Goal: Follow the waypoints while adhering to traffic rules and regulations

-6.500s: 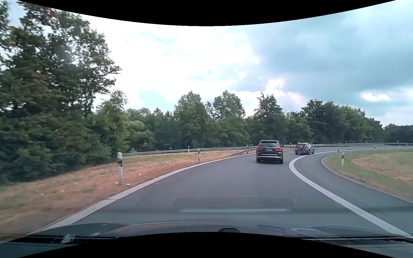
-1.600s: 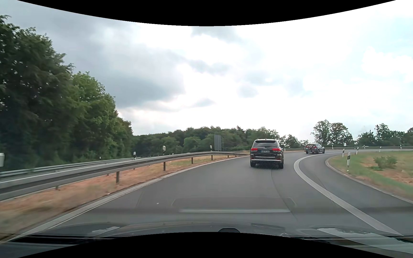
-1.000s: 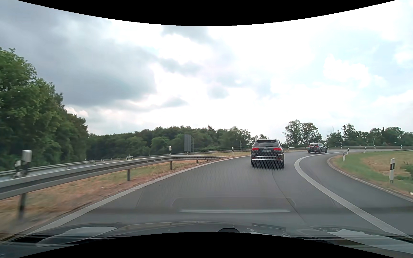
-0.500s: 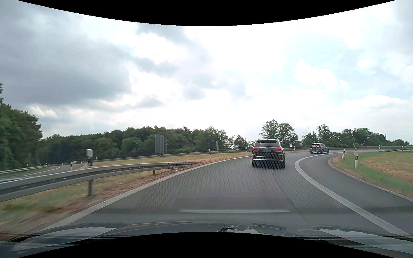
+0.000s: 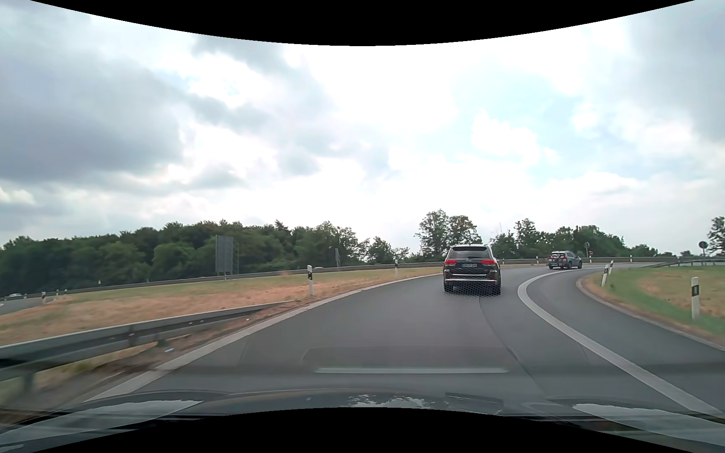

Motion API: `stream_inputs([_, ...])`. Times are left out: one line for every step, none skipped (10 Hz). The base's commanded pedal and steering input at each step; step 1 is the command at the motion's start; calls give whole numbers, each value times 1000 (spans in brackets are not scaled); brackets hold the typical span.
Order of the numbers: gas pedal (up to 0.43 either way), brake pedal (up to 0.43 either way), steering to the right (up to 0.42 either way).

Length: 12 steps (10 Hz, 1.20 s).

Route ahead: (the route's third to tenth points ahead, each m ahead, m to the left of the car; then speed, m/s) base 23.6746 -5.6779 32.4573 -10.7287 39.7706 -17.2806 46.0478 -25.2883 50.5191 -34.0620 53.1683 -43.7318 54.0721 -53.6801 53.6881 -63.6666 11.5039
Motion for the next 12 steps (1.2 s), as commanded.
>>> stream_inputs([177,0,93])
stream_inputs([177,0,94])
stream_inputs([189,0,94])
stream_inputs([189,0,95])
stream_inputs([189,0,95])
stream_inputs([189,0,96])
stream_inputs([197,0,96])
stream_inputs([197,0,98])
stream_inputs([197,0,99])
stream_inputs([197,0,100])
stream_inputs([197,0,101])
stream_inputs([197,0,100])
